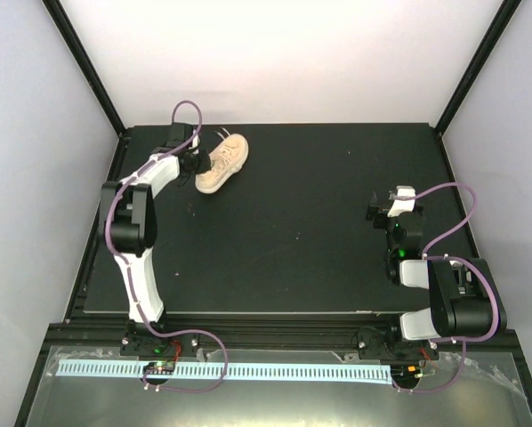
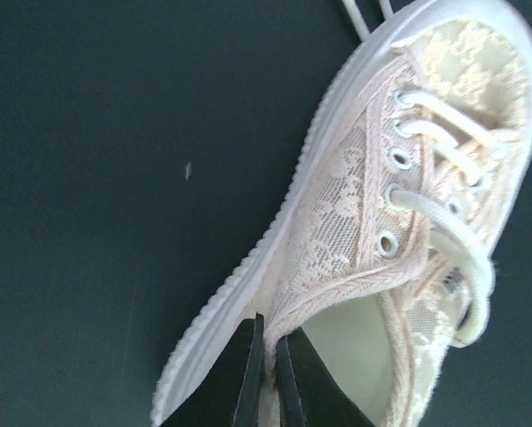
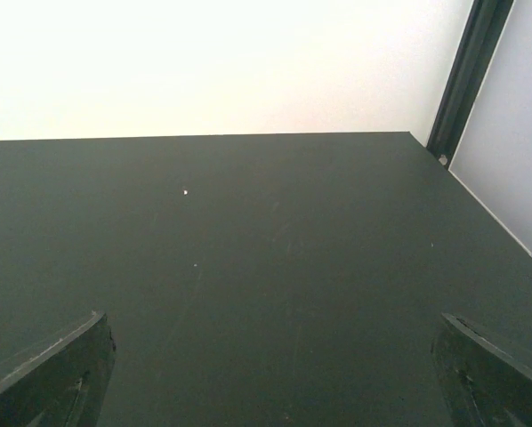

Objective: Tie the shoes

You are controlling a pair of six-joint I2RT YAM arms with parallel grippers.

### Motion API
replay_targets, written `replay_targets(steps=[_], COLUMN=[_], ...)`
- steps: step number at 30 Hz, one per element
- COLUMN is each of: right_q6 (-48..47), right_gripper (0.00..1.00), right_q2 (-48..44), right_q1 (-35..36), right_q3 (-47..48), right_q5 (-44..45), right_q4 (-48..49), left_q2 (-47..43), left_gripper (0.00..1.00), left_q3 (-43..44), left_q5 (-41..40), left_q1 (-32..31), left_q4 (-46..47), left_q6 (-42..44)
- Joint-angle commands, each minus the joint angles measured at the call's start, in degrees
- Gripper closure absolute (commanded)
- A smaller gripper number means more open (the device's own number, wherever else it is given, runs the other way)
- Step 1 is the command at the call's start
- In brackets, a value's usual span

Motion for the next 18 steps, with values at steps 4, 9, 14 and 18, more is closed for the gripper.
replay_targets(steps=[4,9,14,18], right_q6=[3.2,7.47,20.4,27.64], right_gripper=[0.0,0.0,0.0,0.0], right_q2=[-6.73,-15.1,-23.89,-27.92], right_q1=[-0.19,-0.18,-0.2,-0.18], right_q3=[1.19,3.8,9.66,9.45], right_q5=[9.98,13.54,18.78,14.67], right_q4=[-2.6,-13.38,-34.34,-40.06], left_q2=[-24.92,-36.13,-44.57,-47.93], left_gripper=[0.99,0.99,0.99,0.98], left_q3=[-11.81,-17.59,-19.9,-21.53], left_q5=[-7.22,-8.8,-8.6,-9.48], left_q1=[-5.57,-12.97,-22.57,-28.48], left_q4=[2.35,-0.85,-1.93,0.07], left_q6=[6.95,5.72,0.46,-4.53])
